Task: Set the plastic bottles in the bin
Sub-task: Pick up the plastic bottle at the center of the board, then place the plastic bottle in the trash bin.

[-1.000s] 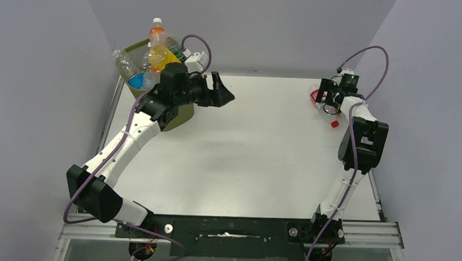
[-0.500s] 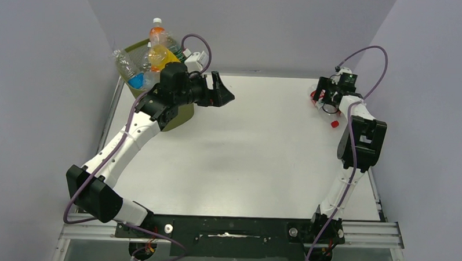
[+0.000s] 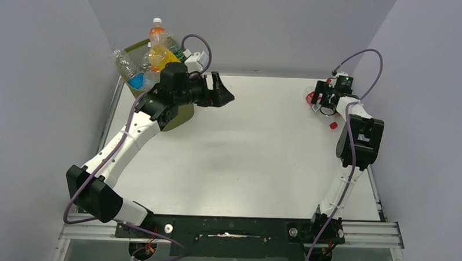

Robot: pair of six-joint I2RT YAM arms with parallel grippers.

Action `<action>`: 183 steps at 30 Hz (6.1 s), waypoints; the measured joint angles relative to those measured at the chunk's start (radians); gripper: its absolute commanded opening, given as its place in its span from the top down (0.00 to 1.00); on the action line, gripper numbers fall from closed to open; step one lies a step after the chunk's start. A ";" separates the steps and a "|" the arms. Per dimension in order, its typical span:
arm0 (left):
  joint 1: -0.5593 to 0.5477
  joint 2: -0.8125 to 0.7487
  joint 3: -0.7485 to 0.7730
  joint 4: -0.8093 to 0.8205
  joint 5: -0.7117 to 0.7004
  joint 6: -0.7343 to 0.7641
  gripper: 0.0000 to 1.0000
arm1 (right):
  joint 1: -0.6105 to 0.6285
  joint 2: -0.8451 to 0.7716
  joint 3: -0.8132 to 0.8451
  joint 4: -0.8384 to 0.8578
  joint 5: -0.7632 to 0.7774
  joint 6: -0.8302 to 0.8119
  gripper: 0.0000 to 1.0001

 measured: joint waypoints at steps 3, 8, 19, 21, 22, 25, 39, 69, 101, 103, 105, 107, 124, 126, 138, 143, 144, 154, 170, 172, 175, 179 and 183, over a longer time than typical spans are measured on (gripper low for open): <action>0.000 0.000 0.005 -0.005 0.000 0.001 0.15 | 0.003 0.001 -0.020 0.003 0.002 0.000 0.19; 0.000 0.000 0.016 -0.008 0.000 0.001 0.15 | 0.018 0.001 -0.071 0.014 0.009 0.000 0.19; -0.013 -0.001 0.016 -0.015 -0.005 -0.001 0.15 | 0.098 -0.052 -0.210 0.066 0.051 -0.010 0.49; -0.015 -0.003 0.016 -0.019 -0.009 -0.001 0.15 | 0.121 -0.088 -0.256 0.067 0.053 0.002 0.49; -0.017 -0.003 0.016 -0.022 -0.012 -0.001 0.15 | 0.137 -0.108 -0.283 0.066 0.053 0.008 0.50; -0.018 -0.009 0.016 -0.034 -0.024 -0.001 0.15 | 0.192 -0.174 -0.367 0.068 0.053 0.029 0.50; -0.018 -0.079 -0.087 -0.063 -0.137 -0.010 0.15 | 0.614 -0.679 -0.732 0.139 -0.027 0.220 0.49; -0.018 -0.027 -0.234 0.146 -0.209 -0.199 0.14 | 0.793 -1.002 -0.845 0.067 -0.109 0.316 0.48; -0.035 -0.090 -0.447 0.488 -0.097 -0.414 0.14 | 0.844 -1.130 -0.895 0.151 -0.129 0.446 0.47; -0.044 -0.090 -0.447 0.502 -0.098 -0.423 0.14 | 0.844 -1.111 -0.895 0.160 -0.131 0.446 0.47; -0.055 -0.090 -0.447 0.515 -0.098 -0.429 0.14 | 0.844 -1.088 -0.893 0.166 -0.133 0.446 0.47; -0.072 -0.088 -0.447 0.521 -0.098 -0.429 0.14 | 0.844 -1.068 -0.890 0.169 -0.137 0.446 0.47; -0.165 -0.038 -0.424 0.500 -0.151 -0.419 0.18 | 0.884 -1.036 -0.842 0.196 -0.154 0.431 0.47; -0.172 -0.029 -0.417 0.495 -0.157 -0.419 0.26 | 0.892 -1.036 -0.842 0.198 -0.154 0.431 0.47; -0.189 0.008 -0.360 0.447 -0.179 -0.411 0.66 | 0.902 -1.041 -0.842 0.203 -0.132 0.427 0.46; -0.191 0.010 -0.345 0.428 -0.181 -0.406 0.71 | 0.902 -1.046 -0.842 0.203 -0.130 0.427 0.42; -0.192 0.010 -0.343 0.425 -0.182 -0.404 0.73 | 0.902 -1.046 -0.842 0.203 -0.130 0.428 0.41; -0.201 0.014 -0.310 0.385 -0.197 -0.369 0.79 | 0.902 -1.047 -0.842 0.207 -0.129 0.427 0.40; -0.208 0.014 -0.299 0.371 -0.217 -0.344 0.82 | 0.902 -1.045 -0.842 0.209 -0.130 0.427 0.31; -0.209 0.014 -0.299 0.370 -0.224 -0.340 0.82 | 0.902 -1.043 -0.842 0.208 -0.129 0.427 0.27; -0.209 0.014 -0.299 0.359 -0.241 -0.329 0.82 | 0.903 -1.037 -0.842 0.209 -0.130 0.427 0.22; -0.209 0.014 -0.300 0.348 -0.258 -0.317 0.82 | 0.903 -1.036 -0.842 0.209 -0.131 0.427 0.19; -0.209 0.014 -0.300 0.344 -0.270 -0.307 0.82 | 0.903 -1.036 -0.842 0.209 -0.131 0.428 0.08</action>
